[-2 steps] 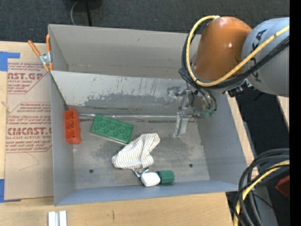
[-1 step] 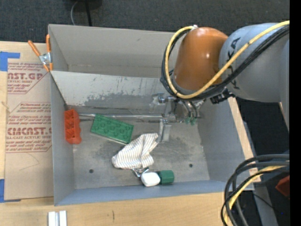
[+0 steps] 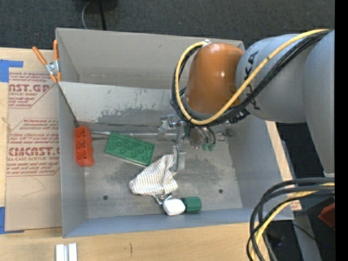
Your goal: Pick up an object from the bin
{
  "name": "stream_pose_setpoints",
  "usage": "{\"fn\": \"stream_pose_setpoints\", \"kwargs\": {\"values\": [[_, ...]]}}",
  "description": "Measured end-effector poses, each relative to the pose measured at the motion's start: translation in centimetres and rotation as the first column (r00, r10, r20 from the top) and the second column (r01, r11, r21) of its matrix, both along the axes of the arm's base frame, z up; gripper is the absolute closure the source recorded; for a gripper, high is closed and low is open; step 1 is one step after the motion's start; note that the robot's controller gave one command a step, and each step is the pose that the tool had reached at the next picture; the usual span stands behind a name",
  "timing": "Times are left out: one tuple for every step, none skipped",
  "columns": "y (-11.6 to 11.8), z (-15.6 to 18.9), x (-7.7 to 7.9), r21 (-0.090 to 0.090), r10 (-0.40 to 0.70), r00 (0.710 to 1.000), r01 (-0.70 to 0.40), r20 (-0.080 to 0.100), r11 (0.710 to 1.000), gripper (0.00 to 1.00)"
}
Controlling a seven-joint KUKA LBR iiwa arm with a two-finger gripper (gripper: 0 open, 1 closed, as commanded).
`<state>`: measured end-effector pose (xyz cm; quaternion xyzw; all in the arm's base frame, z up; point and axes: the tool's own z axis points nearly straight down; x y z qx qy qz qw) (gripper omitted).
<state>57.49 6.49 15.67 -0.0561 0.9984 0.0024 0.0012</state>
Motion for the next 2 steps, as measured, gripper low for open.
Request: {"fn": "stream_pose_setpoints", "kwargs": {"values": [[0.8,-4.5,-1.8,-0.005,0.041,0.999,-0.041,0.006,0.999,0.0],[3.5,-7.7,-1.7,0.0,0.016,1.0,-0.016,0.002,1.0,0.0]]}}
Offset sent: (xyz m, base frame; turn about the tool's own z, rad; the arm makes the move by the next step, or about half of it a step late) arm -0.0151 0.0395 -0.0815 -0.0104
